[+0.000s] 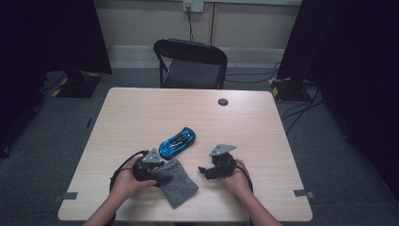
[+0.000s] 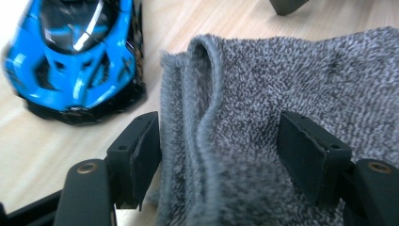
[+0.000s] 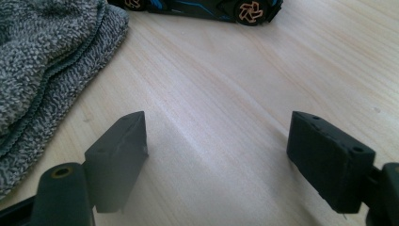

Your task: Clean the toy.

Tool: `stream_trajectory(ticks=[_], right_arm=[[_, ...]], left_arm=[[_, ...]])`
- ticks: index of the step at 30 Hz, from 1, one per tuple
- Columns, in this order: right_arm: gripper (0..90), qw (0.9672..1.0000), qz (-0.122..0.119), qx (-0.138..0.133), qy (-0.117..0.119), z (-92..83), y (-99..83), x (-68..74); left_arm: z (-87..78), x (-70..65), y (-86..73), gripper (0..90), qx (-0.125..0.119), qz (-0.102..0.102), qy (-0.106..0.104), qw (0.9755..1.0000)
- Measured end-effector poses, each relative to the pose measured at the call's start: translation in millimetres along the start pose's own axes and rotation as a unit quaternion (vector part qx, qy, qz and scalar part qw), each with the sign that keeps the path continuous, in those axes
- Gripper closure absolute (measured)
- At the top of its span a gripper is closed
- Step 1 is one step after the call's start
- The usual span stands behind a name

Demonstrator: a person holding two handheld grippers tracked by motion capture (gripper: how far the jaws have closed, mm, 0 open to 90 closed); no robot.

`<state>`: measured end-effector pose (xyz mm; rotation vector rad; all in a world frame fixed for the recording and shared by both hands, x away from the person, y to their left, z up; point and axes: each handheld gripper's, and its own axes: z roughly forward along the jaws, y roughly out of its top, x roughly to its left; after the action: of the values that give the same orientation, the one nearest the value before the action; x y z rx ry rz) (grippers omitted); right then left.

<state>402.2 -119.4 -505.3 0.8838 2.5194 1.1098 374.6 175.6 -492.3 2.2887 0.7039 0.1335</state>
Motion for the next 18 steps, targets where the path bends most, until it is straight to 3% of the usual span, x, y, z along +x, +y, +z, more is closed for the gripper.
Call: stream_trajectory(ticks=[3,4,5,6,9,11,14,16,17,18], right_arm=[[20.3,1.0000,0.001,0.000,-0.001,-0.1,-0.1,0.3],[20.4,1.0000,0.001,0.000,-0.002,-0.1,-0.1,0.4],[20.1,1.0000,0.002,0.000,-0.002,-0.1,0.0,0.4],[20.1,1.0000,0.002,0.000,-0.002,-0.1,0.0,0.4],[20.5,0.9999,0.005,0.009,-0.008,0.5,2.6,1.8],[20.5,0.9999,0.004,0.010,-0.009,0.3,2.8,2.2],[20.3,0.9999,0.005,0.007,-0.007,-0.6,1.4,1.7],[20.3,1.0000,0.005,0.006,-0.007,-1.6,0.1,1.0],[20.3,1.0000,0.005,0.005,-0.006,-2.0,-0.4,0.7],[20.2,1.0000,0.004,0.004,-0.005,-2.0,-0.8,0.4]], left_arm=[[1.3,-0.7,-0.7,33.8,-0.006,0.016,-0.004,0.9998],[0.9,-2.3,-1.1,40.1,-0.011,0.017,-0.013,0.9997],[0.3,-3.7,-1.2,58.7,-0.012,0.017,-0.024,0.9995],[-0.3,-5.3,-0.8,58.7,-0.009,0.012,-0.030,0.9995],[-1.4,-8.8,3.9,72.5,0.009,-0.006,-0.029,0.9995],[-4.9,-8.5,9.0,73.6,0.022,-0.017,-0.028,0.9992],[-13.8,-2.6,8.3,75.0,0.008,-0.035,-0.026,0.9990],[-20.5,4.1,2.9,74.1,-0.001,-0.037,-0.013,0.9992],[-23.5,7.6,-0.1,70.9,-0.004,-0.035,-0.005,0.9994],[-26.2,10.7,-2.4,61.8,-0.009,-0.032,0.003,0.9994]])
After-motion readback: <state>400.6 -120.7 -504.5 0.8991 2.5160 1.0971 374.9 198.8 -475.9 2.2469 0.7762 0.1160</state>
